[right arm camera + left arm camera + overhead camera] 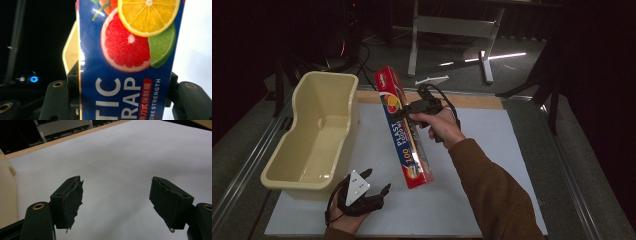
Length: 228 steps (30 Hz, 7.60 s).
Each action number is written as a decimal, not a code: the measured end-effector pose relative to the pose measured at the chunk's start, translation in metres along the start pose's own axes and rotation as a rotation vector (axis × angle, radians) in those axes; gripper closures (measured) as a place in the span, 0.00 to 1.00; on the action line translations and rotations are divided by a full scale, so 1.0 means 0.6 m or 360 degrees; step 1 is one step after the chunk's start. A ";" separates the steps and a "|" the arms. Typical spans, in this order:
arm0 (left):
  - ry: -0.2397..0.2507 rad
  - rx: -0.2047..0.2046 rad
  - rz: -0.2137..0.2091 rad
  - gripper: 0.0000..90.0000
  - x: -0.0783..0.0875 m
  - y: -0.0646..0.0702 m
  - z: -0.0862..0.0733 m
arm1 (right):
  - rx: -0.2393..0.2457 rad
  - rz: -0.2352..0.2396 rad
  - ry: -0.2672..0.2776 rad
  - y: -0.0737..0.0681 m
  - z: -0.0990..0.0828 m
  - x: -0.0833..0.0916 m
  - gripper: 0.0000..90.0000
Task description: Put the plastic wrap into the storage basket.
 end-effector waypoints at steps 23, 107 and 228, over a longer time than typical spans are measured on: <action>0.0002 -0.0022 -0.0007 0.30 0.003 0.009 -0.002 | -0.0128 0.0039 0.0253 -0.037 0.083 -0.026 0.45; 0.0140 -0.0049 -0.0037 0.31 0.023 0.017 0.010 | -0.0463 -0.0012 0.0420 -0.119 0.096 -0.302 0.44; 0.0055 0.0027 0.0046 0.31 0.016 -0.002 -0.002 | 0.1063 -0.0820 0.0385 0.039 -0.176 0.038 0.35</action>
Point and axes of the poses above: each handheld gripper's, and its own axes: x roughly backward along the jaws, z roughly out of its top, y roughly to its right, the point moved 5 cm from there along -x, roughly forward along the jaws, and after that the axes turned 1 degree about x, right-handed, at the moved point
